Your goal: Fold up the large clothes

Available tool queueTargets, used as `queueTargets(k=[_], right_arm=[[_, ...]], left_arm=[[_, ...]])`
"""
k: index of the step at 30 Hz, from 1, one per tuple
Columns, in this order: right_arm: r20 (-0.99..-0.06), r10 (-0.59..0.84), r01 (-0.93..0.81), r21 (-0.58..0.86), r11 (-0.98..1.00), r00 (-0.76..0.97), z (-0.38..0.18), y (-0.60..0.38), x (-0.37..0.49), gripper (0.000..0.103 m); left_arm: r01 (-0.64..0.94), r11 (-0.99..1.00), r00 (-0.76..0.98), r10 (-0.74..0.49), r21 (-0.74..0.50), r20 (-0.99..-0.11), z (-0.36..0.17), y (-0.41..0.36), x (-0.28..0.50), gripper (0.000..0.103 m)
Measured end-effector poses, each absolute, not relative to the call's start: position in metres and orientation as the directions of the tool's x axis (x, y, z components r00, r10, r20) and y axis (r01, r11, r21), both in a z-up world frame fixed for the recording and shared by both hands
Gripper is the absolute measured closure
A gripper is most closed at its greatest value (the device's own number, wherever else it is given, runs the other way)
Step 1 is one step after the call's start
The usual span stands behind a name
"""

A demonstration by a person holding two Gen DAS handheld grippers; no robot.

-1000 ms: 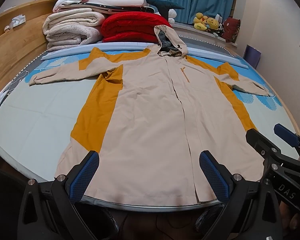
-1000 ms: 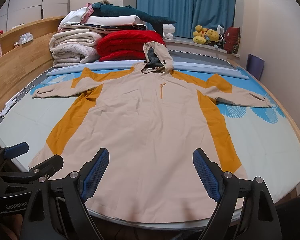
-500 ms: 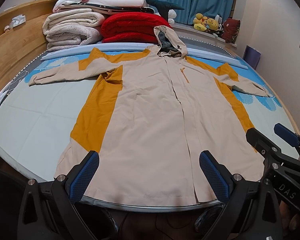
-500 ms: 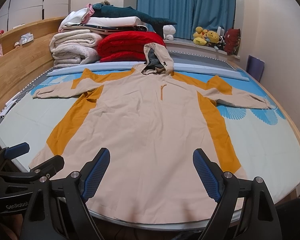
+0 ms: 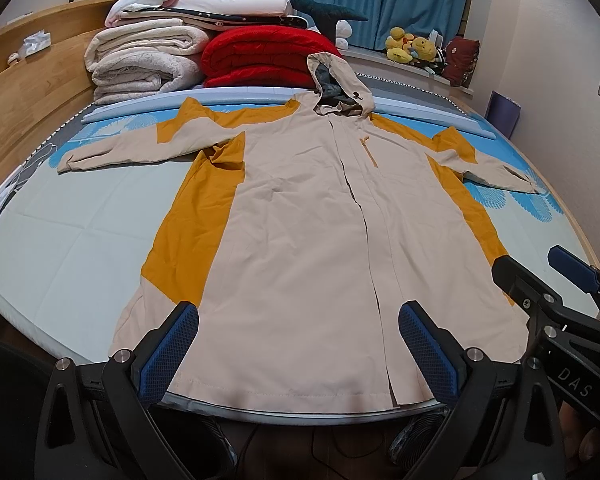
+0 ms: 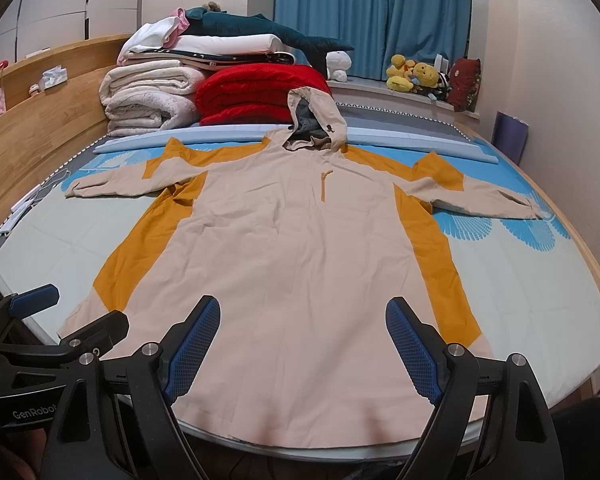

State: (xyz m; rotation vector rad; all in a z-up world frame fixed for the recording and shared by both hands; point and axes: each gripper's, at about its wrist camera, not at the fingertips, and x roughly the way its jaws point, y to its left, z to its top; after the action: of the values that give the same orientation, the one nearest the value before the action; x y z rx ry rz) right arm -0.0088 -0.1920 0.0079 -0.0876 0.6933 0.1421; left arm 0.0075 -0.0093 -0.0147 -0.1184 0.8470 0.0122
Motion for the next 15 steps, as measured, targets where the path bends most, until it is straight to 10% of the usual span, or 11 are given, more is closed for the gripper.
queueTargets(k=[15], right_arm=[[-0.640, 0.102, -0.159, -0.033, 0.987, 0.761, 0.0069, -0.1915, -0.0095, 0.017]], left_arm=[[-0.049, 0.993, 0.664, -0.046, -0.105, -0.746, -0.0143, -0.0111, 0.0069, 0.005]])
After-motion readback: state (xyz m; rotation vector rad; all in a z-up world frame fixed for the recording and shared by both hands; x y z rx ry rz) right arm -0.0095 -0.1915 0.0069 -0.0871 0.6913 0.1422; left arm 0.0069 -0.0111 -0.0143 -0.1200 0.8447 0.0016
